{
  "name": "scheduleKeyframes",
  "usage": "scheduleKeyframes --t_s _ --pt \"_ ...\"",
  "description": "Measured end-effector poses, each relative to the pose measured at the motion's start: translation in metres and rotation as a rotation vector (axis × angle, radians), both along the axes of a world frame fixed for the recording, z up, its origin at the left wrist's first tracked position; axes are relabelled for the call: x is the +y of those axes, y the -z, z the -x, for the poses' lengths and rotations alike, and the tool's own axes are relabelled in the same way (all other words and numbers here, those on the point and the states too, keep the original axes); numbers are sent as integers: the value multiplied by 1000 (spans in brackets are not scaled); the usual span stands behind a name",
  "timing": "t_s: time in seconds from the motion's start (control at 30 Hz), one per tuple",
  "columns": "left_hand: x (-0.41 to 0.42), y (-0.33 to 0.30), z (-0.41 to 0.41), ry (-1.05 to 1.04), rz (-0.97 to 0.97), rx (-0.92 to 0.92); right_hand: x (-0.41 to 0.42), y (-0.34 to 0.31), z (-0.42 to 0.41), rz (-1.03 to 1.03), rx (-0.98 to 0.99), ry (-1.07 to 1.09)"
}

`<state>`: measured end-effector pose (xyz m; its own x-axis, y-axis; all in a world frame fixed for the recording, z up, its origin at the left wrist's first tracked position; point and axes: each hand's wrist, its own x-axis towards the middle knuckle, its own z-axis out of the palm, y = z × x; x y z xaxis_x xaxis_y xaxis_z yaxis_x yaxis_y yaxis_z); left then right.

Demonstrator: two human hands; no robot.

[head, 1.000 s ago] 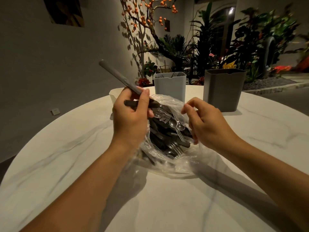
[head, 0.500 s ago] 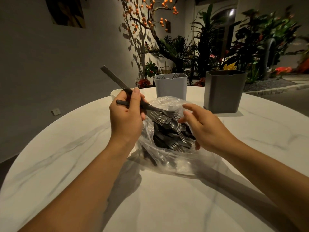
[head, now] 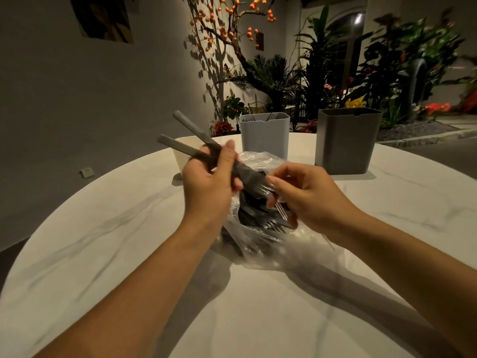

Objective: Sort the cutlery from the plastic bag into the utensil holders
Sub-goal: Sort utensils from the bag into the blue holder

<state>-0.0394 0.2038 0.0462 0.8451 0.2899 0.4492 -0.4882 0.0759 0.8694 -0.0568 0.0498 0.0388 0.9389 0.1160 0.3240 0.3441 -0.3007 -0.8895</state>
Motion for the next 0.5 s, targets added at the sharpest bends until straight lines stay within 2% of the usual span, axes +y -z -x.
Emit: scheduleKeyframes --t_s 0.2,0.3,0.43,0.5 --pt "-8 3 0 -30 -7 14 6 -2 5 -309 188 -115" --pt "-8 5 0 -34 -51 0 4 -3 4 -306 222 -107" --pt "-7 7 1 13 -84 41 3 4 2 -155 42 -65" --pt "-6 9 4 115 -157 60 2 5 0 -176 17 -3"
